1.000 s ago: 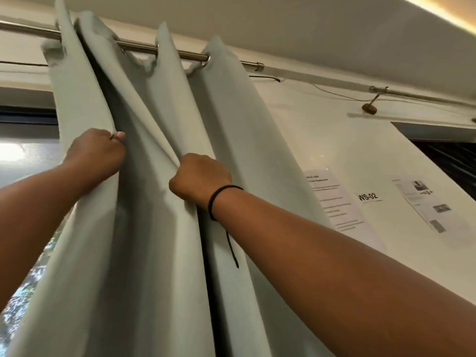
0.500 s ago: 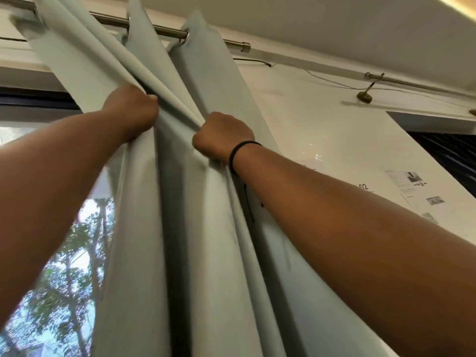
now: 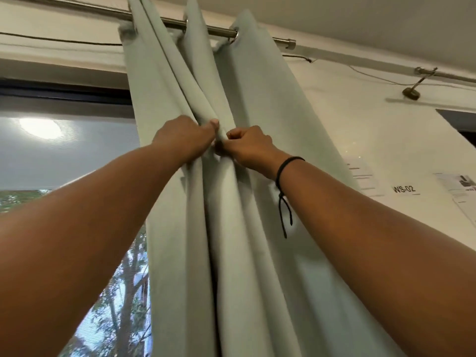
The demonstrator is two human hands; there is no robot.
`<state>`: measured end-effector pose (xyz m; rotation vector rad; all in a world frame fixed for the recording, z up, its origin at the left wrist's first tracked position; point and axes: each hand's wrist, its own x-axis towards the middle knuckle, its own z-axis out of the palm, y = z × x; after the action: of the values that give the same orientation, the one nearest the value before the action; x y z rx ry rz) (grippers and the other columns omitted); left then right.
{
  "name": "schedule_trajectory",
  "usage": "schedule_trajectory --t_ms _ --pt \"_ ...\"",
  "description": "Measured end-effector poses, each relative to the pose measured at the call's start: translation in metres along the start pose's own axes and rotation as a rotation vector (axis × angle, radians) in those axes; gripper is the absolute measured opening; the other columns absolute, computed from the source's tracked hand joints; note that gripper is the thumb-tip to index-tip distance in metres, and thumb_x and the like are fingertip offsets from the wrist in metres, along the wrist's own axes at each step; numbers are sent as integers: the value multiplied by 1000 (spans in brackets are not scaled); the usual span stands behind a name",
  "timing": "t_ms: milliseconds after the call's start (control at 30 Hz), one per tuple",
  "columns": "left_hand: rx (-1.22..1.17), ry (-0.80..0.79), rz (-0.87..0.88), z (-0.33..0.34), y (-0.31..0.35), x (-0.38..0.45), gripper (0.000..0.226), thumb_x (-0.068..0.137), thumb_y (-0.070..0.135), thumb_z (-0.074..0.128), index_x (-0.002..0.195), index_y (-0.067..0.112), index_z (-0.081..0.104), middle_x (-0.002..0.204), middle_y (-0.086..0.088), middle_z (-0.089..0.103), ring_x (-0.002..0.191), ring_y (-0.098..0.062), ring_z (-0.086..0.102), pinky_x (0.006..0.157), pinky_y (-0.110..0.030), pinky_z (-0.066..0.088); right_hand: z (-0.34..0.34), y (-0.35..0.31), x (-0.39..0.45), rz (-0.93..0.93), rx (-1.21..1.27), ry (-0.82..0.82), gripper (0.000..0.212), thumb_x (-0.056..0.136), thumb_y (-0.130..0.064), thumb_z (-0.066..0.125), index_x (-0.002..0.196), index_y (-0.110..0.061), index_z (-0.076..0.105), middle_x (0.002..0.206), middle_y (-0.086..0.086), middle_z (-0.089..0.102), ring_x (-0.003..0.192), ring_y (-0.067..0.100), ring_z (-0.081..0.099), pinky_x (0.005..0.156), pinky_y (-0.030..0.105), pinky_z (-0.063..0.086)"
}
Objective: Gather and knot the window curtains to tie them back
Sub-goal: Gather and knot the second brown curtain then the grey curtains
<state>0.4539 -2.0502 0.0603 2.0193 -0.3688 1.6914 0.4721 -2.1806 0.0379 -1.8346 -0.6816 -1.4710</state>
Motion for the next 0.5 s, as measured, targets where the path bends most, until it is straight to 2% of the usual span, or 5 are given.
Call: schedule_trajectory --t_ms 67,167,300,400,500 --pt "-54 14 -47 -16 -10 -2 86 77 72 51 131 7 39 124 -20 54 100 -37 56 76 -44 53 7 -13 3 -3 129 -46 34 84 -45 59 78 -14 71 87 8 68 87 28 60 84 38 45" --pt "-126 7 -57 -42 -29 -2 93 74 68 59 139 10 26 133 -18 46 114 -39 50 67 -45 51 25 -39 8 47 178 -148 49 90 -46 53 113 -4 64 105 11 65 95 24 59 80 35 48" --pt "-121 0 -35 -72 -51 3 78 80 56 57 138 11 29 129 -16 48 95 -31 48 50 -33 42 51 -70 12 189 189 -313 55 88 -56 45 131 -23 50 124 6 57 104 25 55 75 37 47" --pt "-175 10 -16 -85 -64 5 79 82 57 54 139 9 26 132 -15 47 104 -32 49 63 -36 42 61 -88 15 186 164 -355 53 86 -58 40 131 -30 47 128 6 54 108 31 55 86 44 49" --pt "-210 20 17 -101 -77 4 81 83 60 51 140 9 26 135 -16 46 116 -33 48 79 -35 40 53 -102 14 227 302 -364 46 84 -58 39 108 -27 61 104 4 63 96 30 58 80 42 50"
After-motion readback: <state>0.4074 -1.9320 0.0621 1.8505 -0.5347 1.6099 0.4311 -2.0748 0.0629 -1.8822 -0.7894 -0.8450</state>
